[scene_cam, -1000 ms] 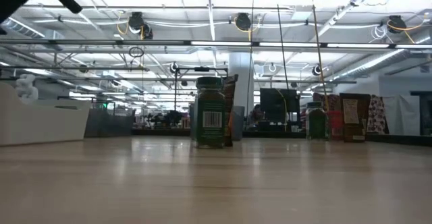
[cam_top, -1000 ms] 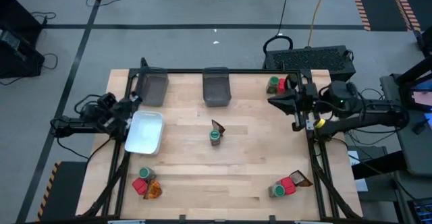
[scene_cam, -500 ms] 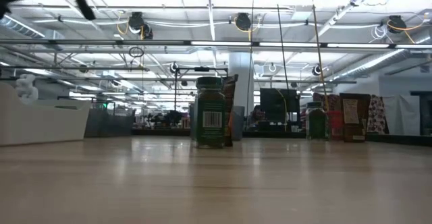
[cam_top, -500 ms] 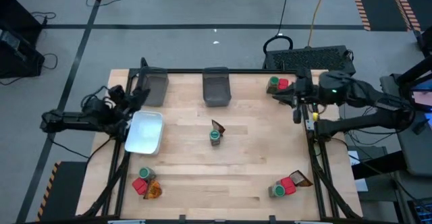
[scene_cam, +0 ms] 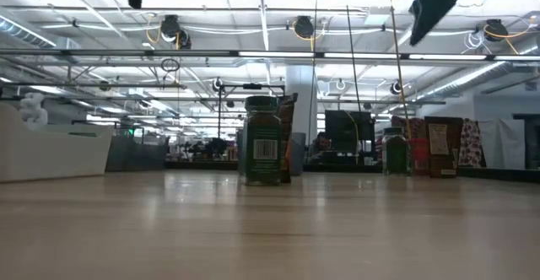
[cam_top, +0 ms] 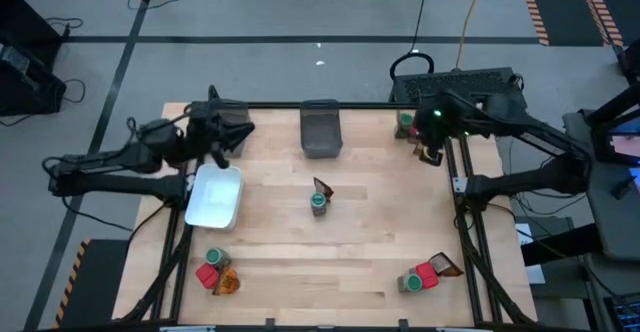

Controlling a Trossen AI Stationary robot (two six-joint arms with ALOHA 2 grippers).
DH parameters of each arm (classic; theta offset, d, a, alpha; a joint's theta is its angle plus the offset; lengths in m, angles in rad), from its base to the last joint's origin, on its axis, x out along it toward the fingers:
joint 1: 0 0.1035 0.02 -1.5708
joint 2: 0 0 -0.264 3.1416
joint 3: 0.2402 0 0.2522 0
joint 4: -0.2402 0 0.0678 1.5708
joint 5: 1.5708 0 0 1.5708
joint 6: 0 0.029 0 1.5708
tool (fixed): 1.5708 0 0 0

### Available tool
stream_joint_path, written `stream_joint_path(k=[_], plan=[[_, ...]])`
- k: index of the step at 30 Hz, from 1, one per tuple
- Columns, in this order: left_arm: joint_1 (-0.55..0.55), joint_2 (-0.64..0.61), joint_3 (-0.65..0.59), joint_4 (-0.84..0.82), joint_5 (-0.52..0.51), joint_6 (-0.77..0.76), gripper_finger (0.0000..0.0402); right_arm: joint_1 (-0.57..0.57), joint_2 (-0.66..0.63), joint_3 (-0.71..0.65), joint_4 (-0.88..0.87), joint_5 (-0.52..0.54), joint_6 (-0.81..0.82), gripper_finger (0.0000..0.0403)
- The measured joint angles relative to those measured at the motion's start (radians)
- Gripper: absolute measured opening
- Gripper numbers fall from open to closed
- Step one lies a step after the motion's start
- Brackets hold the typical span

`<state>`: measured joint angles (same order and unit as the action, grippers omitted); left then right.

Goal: Sort spices by type
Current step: Put the top right brown seasoning bag into the middle black bin

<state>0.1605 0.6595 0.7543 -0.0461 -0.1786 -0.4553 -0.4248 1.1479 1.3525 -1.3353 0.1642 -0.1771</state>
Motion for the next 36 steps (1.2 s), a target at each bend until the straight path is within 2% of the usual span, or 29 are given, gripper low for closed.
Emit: stream_joint_path(k=[3,7,12,18,23,27,31,36], plan=[[0.044,0.022,0.096,-0.162,0.068,0.061,0.0045,-0.077,0.082,0.000,-0.063,-0.015,-0.055,0.0119],[0.087,0.039,0.153,-0.218,0.149,0.145,0.0045,-0.157,0.173,0.000,-0.113,0.000,-0.129,0.0119],[0.114,0.039,0.159,-0.254,0.204,0.154,0.0047,-0.187,0.230,0.000,-0.152,0.139,-0.288,0.0119],[0.114,0.051,0.158,-0.384,0.191,0.181,0.0080,-0.191,0.236,0.000,-0.173,0.120,-0.434,0.0142],[0.114,0.081,0.155,-0.397,0.186,0.212,0.0133,-0.192,0.237,-0.012,-0.169,0.114,-0.423,0.0188],[0.114,0.111,0.155,-0.397,0.185,0.231,0.0164,-0.191,0.237,-0.055,-0.169,0.063,-0.414,0.0221],[0.114,0.140,0.155,-0.397,0.185,0.236,0.0171,-0.192,0.237,-0.111,-0.154,0.069,-0.431,0.0237],[0.114,0.167,0.155,-0.379,0.183,0.266,0.0172,-0.198,0.237,-0.191,-0.092,0.075,-0.463,0.0235]])
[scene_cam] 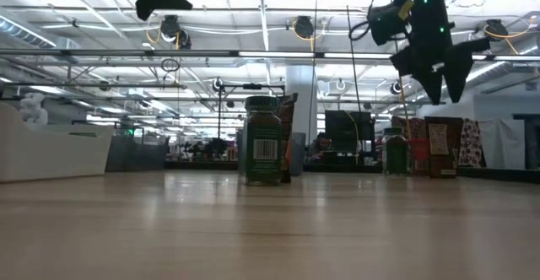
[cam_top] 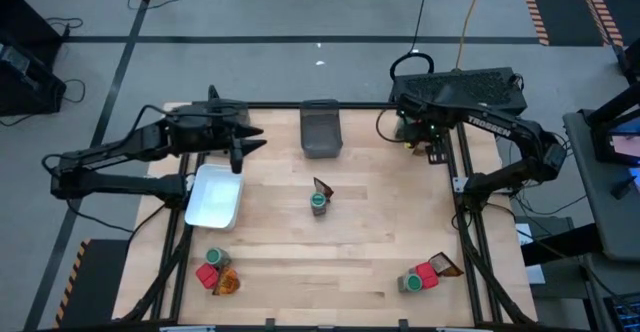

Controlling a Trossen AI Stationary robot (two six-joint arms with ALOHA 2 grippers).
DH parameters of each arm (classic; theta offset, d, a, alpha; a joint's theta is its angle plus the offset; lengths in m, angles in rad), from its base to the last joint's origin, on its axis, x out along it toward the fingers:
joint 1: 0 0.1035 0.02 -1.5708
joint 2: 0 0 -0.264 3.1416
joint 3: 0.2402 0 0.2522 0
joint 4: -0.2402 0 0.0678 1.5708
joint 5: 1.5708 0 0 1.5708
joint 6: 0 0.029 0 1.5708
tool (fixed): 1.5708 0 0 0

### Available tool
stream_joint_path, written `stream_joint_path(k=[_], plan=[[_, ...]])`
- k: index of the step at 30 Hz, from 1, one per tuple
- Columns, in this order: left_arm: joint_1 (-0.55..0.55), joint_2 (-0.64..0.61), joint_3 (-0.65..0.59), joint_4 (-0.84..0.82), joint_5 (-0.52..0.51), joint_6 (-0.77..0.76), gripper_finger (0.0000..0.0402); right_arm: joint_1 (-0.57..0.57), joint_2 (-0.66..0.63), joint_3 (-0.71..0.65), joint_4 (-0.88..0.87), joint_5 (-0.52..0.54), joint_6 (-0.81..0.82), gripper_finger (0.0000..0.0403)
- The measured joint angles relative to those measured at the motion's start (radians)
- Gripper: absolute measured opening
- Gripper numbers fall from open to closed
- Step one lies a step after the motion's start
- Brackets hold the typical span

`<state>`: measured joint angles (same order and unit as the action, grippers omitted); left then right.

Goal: Sort spices by type
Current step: Put the top right brown seasoning bag into the middle black bin

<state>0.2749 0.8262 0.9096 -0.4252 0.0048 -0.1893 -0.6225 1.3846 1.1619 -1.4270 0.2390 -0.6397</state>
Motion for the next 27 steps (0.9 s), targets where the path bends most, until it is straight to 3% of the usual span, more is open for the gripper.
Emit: stream_joint_path(k=[4,19,23,27], plan=[[0.000,0.011,0.000,0.000,-0.003,0.021,0.0172,-0.018,0.000,-0.064,0.102,0.051,-0.003,0.0229],[0.000,0.012,0.000,-0.001,-0.002,0.012,0.0172,-0.072,0.000,-0.284,0.330,0.088,0.003,0.0223],[0.000,0.012,0.000,0.011,-0.002,0.012,0.0172,-0.072,0.000,-0.297,0.360,0.097,0.005,0.0197],[0.000,0.012,0.000,0.033,-0.002,0.012,0.0172,-0.072,0.000,-0.297,0.379,0.100,0.007,0.0145]])
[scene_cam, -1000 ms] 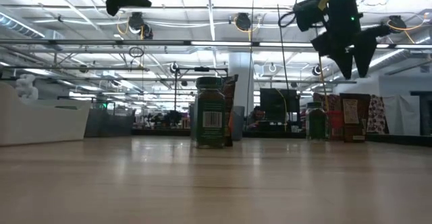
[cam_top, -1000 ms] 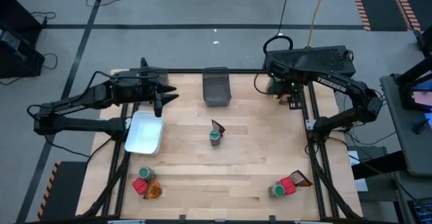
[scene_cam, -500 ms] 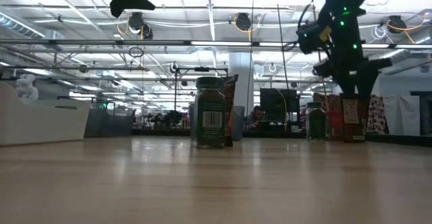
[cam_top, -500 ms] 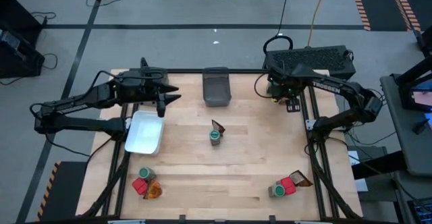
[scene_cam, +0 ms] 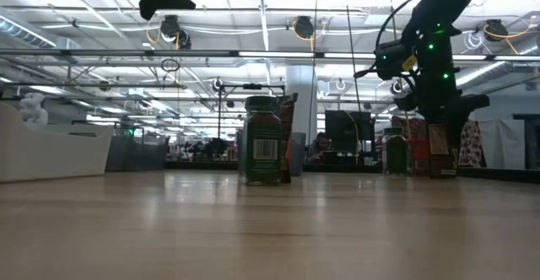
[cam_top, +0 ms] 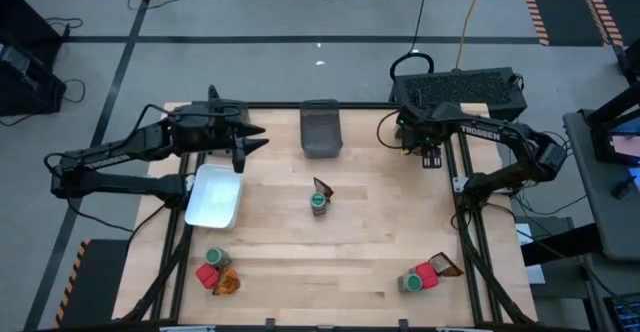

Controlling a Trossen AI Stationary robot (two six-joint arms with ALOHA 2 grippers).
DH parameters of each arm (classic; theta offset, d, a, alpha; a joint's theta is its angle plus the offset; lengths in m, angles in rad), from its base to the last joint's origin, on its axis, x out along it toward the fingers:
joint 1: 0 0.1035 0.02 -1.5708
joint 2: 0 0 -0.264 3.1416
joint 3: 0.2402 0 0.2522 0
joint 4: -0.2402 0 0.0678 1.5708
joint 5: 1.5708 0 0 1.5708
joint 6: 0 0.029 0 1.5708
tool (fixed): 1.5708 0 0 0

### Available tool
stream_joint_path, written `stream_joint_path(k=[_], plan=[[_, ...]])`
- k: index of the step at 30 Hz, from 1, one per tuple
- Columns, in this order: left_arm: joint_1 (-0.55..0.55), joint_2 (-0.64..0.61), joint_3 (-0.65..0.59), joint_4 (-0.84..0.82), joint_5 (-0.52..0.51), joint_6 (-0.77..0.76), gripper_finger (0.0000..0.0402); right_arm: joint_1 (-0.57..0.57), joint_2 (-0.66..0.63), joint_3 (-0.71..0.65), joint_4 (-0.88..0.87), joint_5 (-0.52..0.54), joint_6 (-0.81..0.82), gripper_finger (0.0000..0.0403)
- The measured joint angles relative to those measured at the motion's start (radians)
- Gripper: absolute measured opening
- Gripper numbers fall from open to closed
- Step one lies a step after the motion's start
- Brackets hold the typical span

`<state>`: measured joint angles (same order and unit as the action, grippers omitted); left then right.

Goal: Sort spices by type
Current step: Put the top right brown seasoning bag into the middle black bin

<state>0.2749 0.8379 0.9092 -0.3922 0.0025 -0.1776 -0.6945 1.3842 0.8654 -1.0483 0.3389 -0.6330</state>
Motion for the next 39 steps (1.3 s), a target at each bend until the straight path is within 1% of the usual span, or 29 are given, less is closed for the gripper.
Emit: stream_joint_path(k=[7,9,12,15,18,20,25,31,36,39], plan=[[0.000,0.000,0.000,0.001,0.000,-0.009,0.0172,0.000,0.000,0.000,-0.002,-0.006,0.001,0.0032],[0.000,0.000,0.000,0.001,0.000,-0.026,0.0172,0.001,0.000,0.000,-0.003,-0.030,0.013,0.0009],[0.000,0.000,0.000,0.001,0.001,-0.027,0.0172,0.002,0.000,0.001,-0.012,-0.072,0.048,0.0005],[0.000,0.000,0.000,0.001,0.001,-0.027,0.0172,0.003,0.000,0.015,-0.050,-0.085,0.083,0.0001],[0.000,0.000,0.000,0.001,0.001,-0.027,0.0172,0.002,0.000,0.053,-0.111,-0.091,0.128,0.0001],[0.000,0.000,0.000,0.001,0.001,-0.027,0.0172,0.002,0.000,0.092,-0.148,-0.123,0.154,0.0000],[0.000,0.000,0.000,0.001,0.001,-0.026,0.0172,0.015,-0.001,0.235,-0.239,-0.190,0.209,0.0000],[0.000,0.000,0.000,0.001,0.001,-0.026,0.0172,0.065,-0.001,0.448,-0.338,-0.192,0.242,0.0000],[0.000,0.000,0.000,0.001,0.001,-0.026,0.0172,0.124,0.005,0.614,-0.362,-0.192,0.295,0.0000],[0.000,0.000,0.000,0.001,0.001,-0.026,0.0172,0.161,0.041,0.713,-0.361,-0.202,0.341,0.0000]])
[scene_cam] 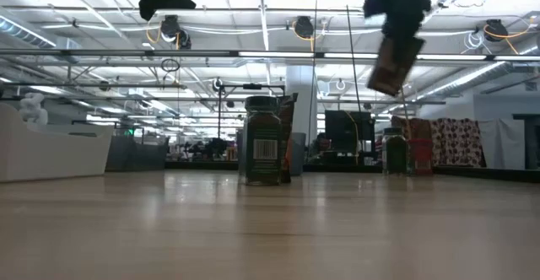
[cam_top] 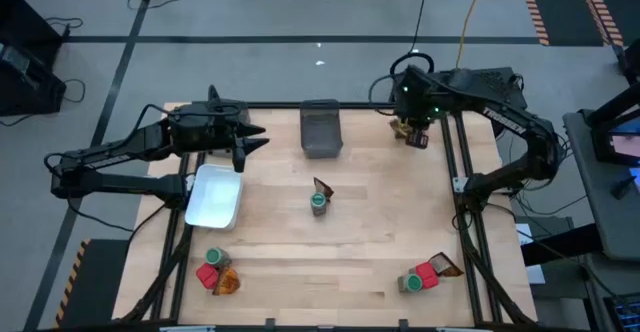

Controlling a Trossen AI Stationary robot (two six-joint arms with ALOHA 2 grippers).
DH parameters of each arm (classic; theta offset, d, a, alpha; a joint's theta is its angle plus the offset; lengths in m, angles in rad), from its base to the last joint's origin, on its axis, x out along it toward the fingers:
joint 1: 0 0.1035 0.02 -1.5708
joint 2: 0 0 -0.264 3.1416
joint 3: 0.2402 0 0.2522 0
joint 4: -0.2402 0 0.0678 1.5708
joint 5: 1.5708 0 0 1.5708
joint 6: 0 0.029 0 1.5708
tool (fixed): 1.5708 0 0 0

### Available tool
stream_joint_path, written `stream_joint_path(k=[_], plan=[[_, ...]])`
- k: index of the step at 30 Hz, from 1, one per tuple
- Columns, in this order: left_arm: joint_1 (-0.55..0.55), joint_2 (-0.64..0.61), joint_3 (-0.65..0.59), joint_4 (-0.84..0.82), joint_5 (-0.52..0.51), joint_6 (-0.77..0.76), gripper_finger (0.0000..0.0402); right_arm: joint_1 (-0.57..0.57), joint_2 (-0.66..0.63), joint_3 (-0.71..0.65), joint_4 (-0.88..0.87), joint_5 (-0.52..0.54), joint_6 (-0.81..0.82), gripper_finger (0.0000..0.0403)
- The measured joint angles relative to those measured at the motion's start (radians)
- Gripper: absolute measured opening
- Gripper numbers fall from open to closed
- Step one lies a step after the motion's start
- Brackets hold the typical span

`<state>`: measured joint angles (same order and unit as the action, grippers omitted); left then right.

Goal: Sort spices by type
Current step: Put the top right brown seasoning bag into the middle black bin

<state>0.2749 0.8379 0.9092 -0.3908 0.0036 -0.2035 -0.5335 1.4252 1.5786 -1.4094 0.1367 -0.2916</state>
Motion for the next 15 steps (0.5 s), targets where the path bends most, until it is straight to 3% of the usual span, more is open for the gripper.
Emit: stream_joint_path(k=[7,15], plan=[[0.000,0.000,0.000,0.000,0.000,0.000,0.0172,0.081,0.194,0.243,0.046,-0.090,0.046,0.0000],[0.000,0.000,0.000,-0.009,0.000,0.001,0.0172,0.124,0.501,0.546,0.067,-0.110,0.012,0.0000]])
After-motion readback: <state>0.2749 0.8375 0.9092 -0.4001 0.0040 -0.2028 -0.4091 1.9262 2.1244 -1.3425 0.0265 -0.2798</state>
